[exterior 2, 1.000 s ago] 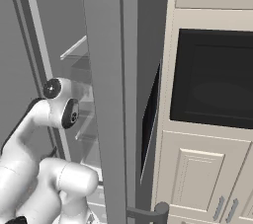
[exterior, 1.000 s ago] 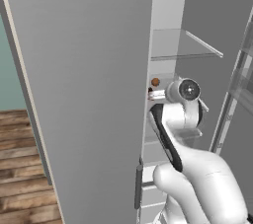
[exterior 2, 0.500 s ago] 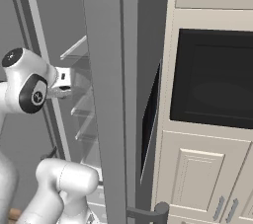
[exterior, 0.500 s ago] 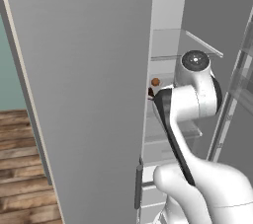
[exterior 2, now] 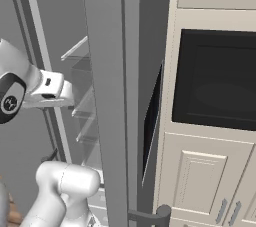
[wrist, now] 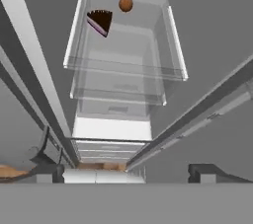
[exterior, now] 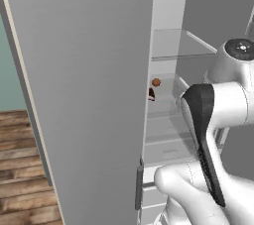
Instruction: Place the mayonnaise and mayonnaise from the counter to the top shelf of the fridge. If the existing items in the fridge are on the top shelf, move them to other shelves.
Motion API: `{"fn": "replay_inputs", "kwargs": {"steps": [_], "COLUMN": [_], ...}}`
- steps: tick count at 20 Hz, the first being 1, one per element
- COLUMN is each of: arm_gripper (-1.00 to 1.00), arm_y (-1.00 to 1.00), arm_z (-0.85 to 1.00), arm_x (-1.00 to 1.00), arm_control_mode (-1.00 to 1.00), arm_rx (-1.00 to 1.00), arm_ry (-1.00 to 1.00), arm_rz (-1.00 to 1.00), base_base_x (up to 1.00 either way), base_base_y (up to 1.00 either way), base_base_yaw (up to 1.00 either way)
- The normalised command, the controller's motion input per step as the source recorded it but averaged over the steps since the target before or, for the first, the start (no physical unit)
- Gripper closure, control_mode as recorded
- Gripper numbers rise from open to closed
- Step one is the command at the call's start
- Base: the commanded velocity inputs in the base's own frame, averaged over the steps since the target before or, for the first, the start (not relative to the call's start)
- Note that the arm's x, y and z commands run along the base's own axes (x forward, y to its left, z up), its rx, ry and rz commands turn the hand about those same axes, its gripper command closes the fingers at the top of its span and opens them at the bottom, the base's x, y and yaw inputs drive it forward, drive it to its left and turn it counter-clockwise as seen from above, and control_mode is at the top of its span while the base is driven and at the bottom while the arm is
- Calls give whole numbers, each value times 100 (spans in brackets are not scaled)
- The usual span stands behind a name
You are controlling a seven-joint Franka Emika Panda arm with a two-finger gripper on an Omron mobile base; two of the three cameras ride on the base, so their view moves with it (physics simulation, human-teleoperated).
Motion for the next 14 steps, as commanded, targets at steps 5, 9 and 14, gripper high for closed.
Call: {"fn": "replay_inputs", "kwargs": {"steps": [5, 9, 14], "arm_gripper": [-100, -100, -100], "arm_y": [6, 23, 3], "arm_z": [28, 35, 2], "arm_x": [-100, -83, -2], "arm_control_mode": [-100, -100, -100], "arm_rx": [25, 0, 0], "arm_ry": [-20, -24, 0], "arm_rz": [-3, 0, 0], "base_base_x": [0, 0, 0], "base_base_y": [0, 0, 0], "base_base_yaw": [0, 0, 0]}}
